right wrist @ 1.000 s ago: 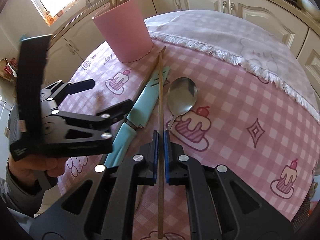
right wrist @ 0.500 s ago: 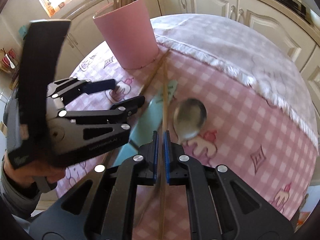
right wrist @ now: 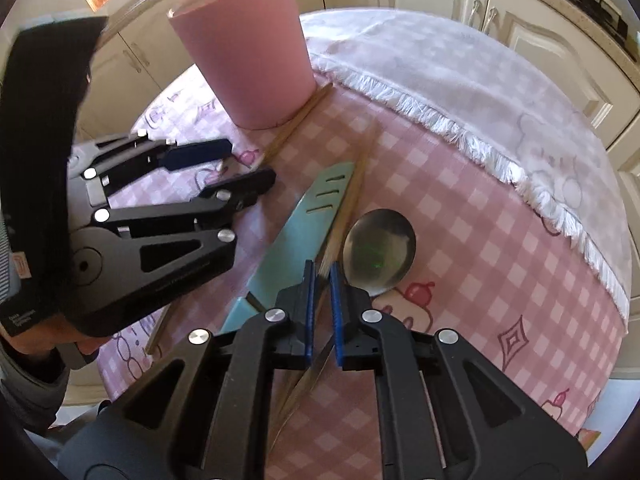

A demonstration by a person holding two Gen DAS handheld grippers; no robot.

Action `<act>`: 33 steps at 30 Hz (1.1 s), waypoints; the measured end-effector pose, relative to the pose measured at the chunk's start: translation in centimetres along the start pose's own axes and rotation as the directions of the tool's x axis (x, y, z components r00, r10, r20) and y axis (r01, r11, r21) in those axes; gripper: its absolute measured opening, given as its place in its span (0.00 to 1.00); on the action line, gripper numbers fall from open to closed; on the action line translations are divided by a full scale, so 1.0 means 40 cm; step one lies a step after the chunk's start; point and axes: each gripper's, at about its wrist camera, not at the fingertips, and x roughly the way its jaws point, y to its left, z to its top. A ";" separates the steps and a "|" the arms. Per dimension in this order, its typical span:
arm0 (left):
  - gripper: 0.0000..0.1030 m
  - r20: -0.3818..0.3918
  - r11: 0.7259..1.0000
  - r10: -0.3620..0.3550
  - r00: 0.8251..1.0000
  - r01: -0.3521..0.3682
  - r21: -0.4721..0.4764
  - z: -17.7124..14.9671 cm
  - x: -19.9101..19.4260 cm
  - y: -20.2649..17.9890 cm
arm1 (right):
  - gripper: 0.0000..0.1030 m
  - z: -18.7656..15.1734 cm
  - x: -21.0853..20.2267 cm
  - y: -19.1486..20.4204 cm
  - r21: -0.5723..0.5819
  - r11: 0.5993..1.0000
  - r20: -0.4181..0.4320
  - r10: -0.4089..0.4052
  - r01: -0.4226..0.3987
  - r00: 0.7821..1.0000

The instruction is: Organize utensils

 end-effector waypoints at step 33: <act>0.05 0.353 0.984 -0.154 0.923 0.174 -0.024 -0.063 -0.298 0.013 | 0.05 -0.081 -0.187 -0.067 0.193 0.957 0.392 0.126 -0.215 0.911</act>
